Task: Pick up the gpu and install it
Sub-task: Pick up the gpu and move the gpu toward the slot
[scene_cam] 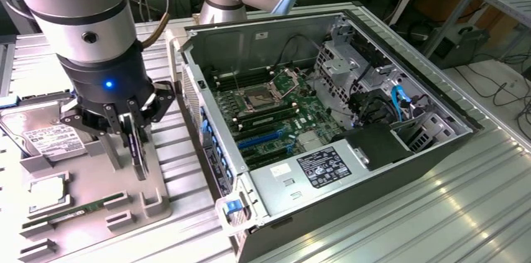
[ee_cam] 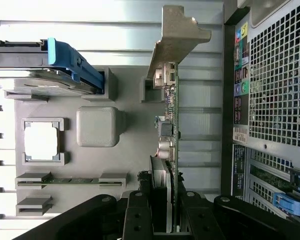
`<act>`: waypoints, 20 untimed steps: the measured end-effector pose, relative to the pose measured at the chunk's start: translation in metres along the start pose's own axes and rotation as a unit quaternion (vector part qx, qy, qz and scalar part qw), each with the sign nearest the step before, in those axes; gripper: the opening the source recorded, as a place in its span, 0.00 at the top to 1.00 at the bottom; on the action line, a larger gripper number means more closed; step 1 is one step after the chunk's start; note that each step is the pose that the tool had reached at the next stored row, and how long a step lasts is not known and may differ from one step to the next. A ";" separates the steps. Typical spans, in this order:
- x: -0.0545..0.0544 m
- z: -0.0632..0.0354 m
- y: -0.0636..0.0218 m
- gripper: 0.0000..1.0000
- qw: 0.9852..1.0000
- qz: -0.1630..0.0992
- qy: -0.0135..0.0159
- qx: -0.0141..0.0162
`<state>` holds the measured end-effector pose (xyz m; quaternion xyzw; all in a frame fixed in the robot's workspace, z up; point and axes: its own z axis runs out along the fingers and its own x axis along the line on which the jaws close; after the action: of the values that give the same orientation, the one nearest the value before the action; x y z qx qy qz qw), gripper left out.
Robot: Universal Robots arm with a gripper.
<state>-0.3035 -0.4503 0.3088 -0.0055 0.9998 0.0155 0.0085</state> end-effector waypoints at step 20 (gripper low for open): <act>0.000 -0.0227 0.0007 0.72 1.000 0.000 0.001 0.000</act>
<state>-0.3035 -0.4503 0.3315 -0.0055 0.9998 0.0155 0.0076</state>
